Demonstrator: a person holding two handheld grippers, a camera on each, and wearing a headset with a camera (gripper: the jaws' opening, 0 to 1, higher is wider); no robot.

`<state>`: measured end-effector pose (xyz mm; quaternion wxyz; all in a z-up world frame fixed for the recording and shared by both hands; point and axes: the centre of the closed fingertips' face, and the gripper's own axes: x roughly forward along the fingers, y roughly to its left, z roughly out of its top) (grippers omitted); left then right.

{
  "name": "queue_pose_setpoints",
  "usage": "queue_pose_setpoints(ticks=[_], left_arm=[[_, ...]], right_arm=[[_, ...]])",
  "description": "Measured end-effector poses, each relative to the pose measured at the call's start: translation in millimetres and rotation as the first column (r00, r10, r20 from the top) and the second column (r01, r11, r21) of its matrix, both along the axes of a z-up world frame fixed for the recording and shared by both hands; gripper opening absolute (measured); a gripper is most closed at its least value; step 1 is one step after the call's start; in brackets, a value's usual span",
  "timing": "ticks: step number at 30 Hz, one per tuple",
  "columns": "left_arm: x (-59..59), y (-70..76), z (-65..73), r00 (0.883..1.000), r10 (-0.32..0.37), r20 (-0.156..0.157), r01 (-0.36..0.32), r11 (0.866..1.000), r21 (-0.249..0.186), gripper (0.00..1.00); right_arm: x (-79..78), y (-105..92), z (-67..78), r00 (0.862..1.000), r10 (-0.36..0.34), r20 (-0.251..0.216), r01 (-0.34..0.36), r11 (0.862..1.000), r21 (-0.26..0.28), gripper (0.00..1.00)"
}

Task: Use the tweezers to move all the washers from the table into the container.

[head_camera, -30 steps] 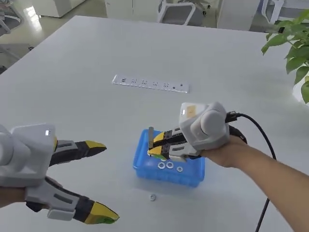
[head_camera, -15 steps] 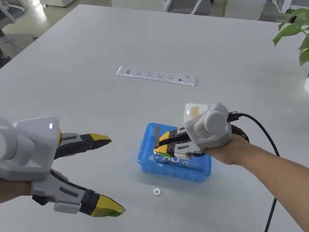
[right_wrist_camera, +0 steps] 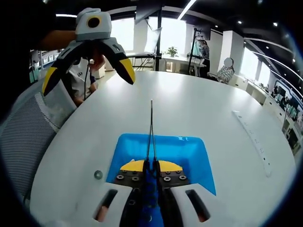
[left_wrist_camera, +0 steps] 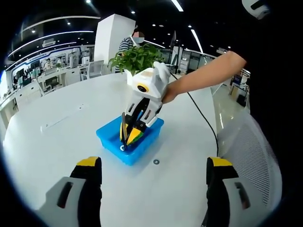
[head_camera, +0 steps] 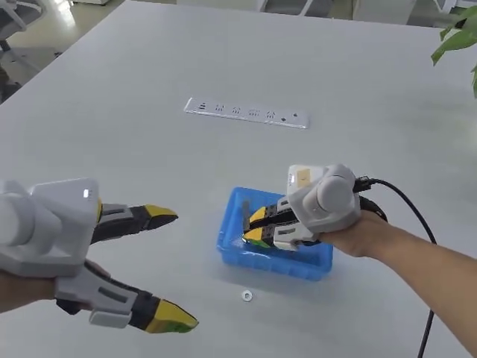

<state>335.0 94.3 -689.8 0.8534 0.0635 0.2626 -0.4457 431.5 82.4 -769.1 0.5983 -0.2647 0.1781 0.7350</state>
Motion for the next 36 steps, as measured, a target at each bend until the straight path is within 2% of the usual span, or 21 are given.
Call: queue_pose_setpoints(ticks=[8, 13, 16, 25, 32, 36], left_arm=[[1.9, 0.5, -2.0, 1.000, -0.007, 0.002, 0.007, 1.000, 0.013, 0.92], [8.6, 0.8, -0.3, 1.000, -0.017, 0.017, 0.016, 0.999, 0.029, 0.86], [16.8, -0.4, 2.2, 0.999, -0.033, 0.038, 0.030, 0.998, 0.057, 0.79], [45.5, -8.0, 9.9, 0.994, -0.073, 0.087, 0.066, 0.995, 0.081, 0.62], [62.7, -19.2, 11.2, 0.987, -0.129, 0.097, 0.119, 0.988, 0.097, 0.43], [71.9, -24.7, 8.4, 0.981, -0.163, 0.106, 0.149, 0.981, 0.127, 0.33]], right_arm=[[-1.1, -0.5, 0.2, 1.000, 0.005, 0.008, -0.005, 1.000, -0.014, 0.09], [-1.4, -0.4, 0.1, 1.000, 0.012, 0.015, -0.012, 1.000, -0.021, 0.09], [-1.7, -0.4, 0.2, 1.000, 0.011, 0.014, -0.010, 1.000, -0.020, 0.09], [-1.6, -1.3, 0.1, 1.000, 0.011, 0.016, -0.011, 1.000, -0.021, 0.09], [-1.5, -1.8, -0.3, 1.000, 0.016, 0.021, -0.016, 1.000, -0.024, 0.09], [-1.7, -2.0, -0.2, 1.000, 0.016, 0.020, -0.016, 1.000, -0.022, 0.09]])
